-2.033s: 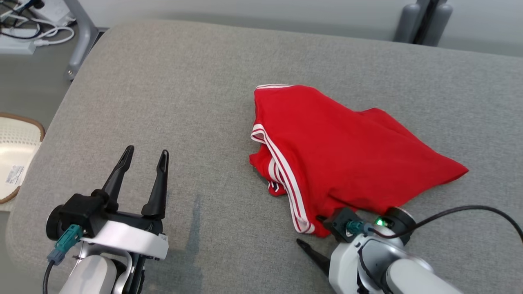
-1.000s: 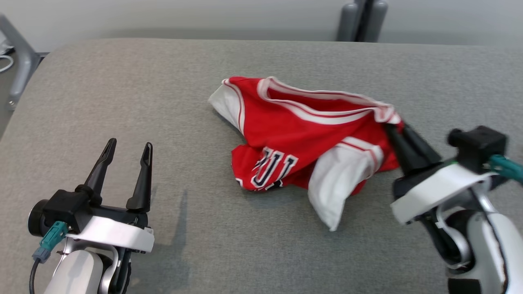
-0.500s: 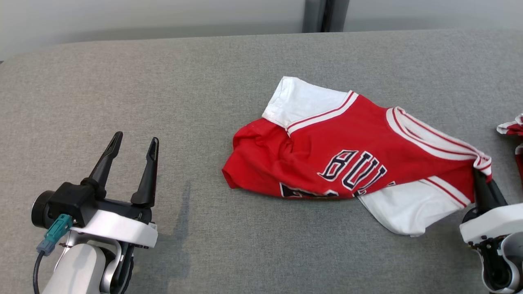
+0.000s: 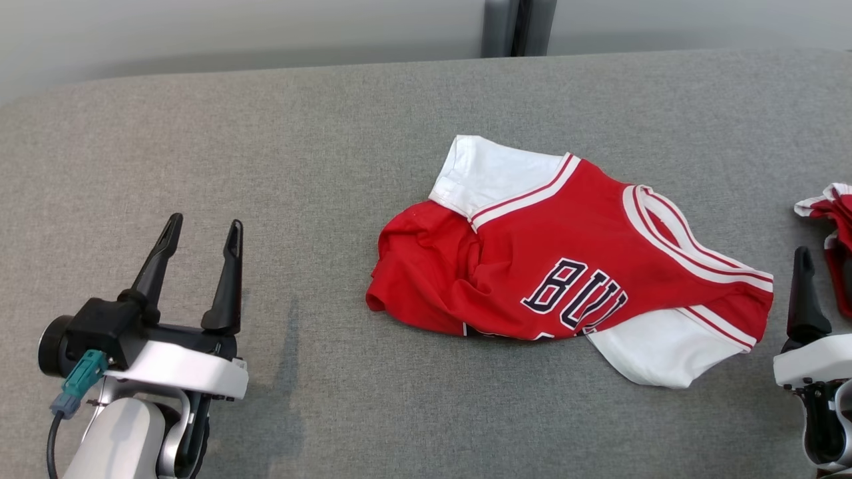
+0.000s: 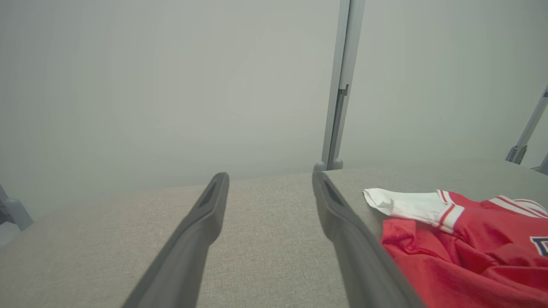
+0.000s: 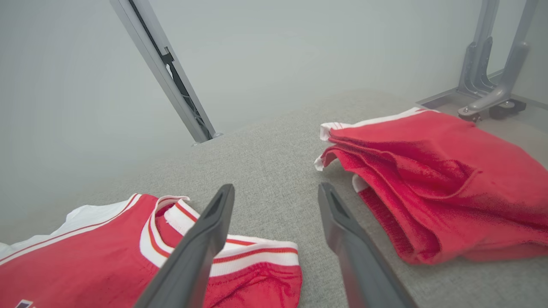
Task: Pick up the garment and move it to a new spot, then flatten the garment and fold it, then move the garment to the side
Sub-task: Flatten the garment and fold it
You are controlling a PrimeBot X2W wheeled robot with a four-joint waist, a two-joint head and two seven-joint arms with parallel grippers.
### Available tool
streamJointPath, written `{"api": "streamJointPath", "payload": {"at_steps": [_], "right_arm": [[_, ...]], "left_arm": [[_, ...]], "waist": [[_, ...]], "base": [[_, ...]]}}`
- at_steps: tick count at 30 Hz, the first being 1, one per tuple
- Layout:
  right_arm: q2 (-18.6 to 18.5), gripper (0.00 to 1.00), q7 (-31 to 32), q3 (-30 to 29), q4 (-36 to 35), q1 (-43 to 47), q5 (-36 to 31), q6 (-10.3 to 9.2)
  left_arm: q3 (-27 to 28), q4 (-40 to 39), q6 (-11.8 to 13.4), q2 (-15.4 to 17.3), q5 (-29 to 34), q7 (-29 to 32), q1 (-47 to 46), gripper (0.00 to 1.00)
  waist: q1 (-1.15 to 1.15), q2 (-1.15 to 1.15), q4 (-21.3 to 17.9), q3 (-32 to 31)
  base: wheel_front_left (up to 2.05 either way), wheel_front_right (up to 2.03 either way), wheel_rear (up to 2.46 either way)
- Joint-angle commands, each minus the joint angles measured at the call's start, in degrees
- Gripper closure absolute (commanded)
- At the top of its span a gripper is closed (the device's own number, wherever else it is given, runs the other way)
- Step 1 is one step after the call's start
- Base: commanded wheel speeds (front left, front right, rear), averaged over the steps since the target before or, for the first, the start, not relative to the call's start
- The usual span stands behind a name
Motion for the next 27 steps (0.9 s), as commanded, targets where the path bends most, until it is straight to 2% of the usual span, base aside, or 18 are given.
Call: {"api": "streamJointPath", "payload": {"at_steps": [1,5,14,22,27], "right_arm": [[-0.20,0.00,-0.82,0.38,-1.84,1.05,-0.73,0.00],[-0.18,0.00,-0.67,2.32,-8.48,2.97,-4.25,0.00],[1.02,0.00,4.55,7.83,-23.62,10.17,-10.95,0.00],[1.92,0.00,7.78,10.49,-29.98,14.66,-11.13,0.00],[2.39,0.00,8.61,10.68,-31.28,16.08,-10.40,0.00]], "left_arm": [[0.51,-0.29,0.47,0.27,-0.46,-0.23,0.72,0.00],[1.00,-0.90,1.32,0.40,-0.56,-0.35,2.13,0.00],[1.44,-2.80,3.14,0.79,-0.94,0.51,6.32,0.00],[1.13,-4.16,4.01,1.25,-1.28,1.74,8.84,0.00],[0.67,-4.89,4.29,1.46,-1.30,2.67,9.88,0.00]], "waist": [[0.00,0.00,-0.15,-0.65],[0.00,0.00,-0.60,-1.94],[0.00,0.00,-0.73,-5.06],[0.00,0.00,-0.53,-6.85],[0.00,0.00,-0.35,-7.25]], "base": [[0.00,0.00,0.00],[0.00,0.00,0.00],[0.00,0.00,0.00],[0.00,0.00,0.00],[0.00,0.00,0.00]]}}
